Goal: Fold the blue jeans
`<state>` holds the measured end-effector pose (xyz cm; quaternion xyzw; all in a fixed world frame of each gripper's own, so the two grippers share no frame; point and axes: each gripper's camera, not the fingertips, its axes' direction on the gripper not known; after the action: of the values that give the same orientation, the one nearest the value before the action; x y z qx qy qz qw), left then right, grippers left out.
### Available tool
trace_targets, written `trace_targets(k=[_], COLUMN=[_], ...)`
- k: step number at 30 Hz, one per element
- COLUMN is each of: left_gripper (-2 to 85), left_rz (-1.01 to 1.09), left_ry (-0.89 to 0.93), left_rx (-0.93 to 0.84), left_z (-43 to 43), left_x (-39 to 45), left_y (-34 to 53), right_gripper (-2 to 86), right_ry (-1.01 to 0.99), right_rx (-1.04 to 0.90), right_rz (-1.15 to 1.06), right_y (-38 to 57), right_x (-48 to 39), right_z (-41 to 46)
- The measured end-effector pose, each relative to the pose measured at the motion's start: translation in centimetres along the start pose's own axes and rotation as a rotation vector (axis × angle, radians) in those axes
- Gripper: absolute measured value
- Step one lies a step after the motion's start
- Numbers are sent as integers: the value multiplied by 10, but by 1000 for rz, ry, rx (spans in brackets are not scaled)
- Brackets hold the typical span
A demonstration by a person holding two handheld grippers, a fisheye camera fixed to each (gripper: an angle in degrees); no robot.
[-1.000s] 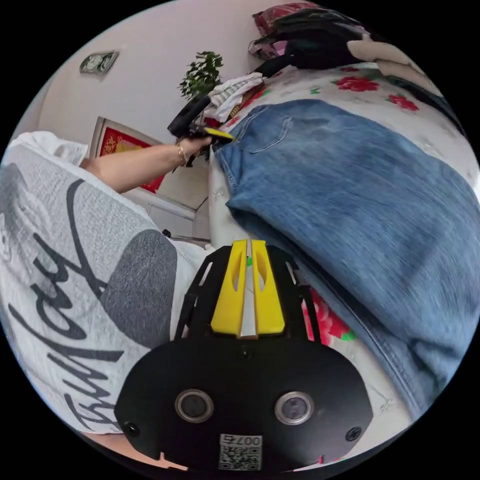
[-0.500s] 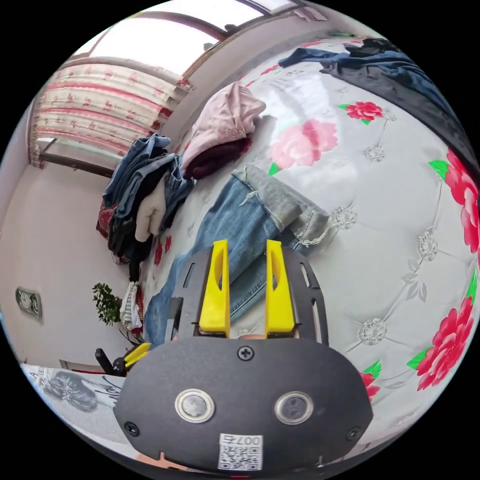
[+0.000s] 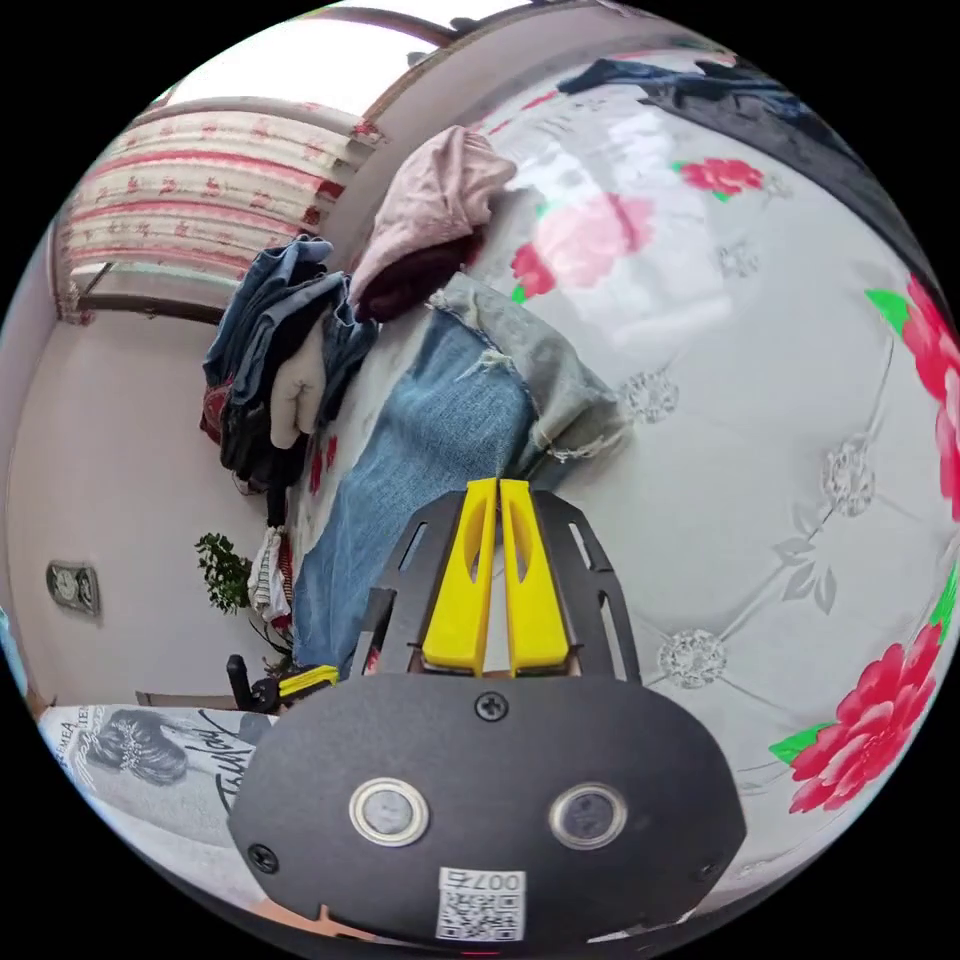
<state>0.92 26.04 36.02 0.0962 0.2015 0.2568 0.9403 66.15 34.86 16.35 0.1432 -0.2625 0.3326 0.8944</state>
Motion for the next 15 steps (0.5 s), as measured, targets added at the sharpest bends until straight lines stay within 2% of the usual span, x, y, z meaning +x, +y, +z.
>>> trace_targets(k=[2, 4, 8, 12, 15], left_gripper=[-2, -1, -2, -2, 1], left_rz=[4, -57, -127, -381, -588], left_ry=[2, 62, 151, 255, 256], left_rx=[20, 12, 123, 266, 333], left_z=[-5, -13, -41, -64, -70], left_x=[-6, -20, -38, -77, -106], left_y=[-6, -11, 0, 30, 58], right_gripper=[12, 25, 71, 88, 84], right_ry=[-108, -125, -124, -246, -299], right_rx=[123, 175, 169, 228, 242], right_rz=[75, 90, 169, 228, 243], right_y=[13, 22, 35, 36, 18], right_x=[18, 23, 44, 60, 58], right_z=[-15, -28, -43, -41, -27])
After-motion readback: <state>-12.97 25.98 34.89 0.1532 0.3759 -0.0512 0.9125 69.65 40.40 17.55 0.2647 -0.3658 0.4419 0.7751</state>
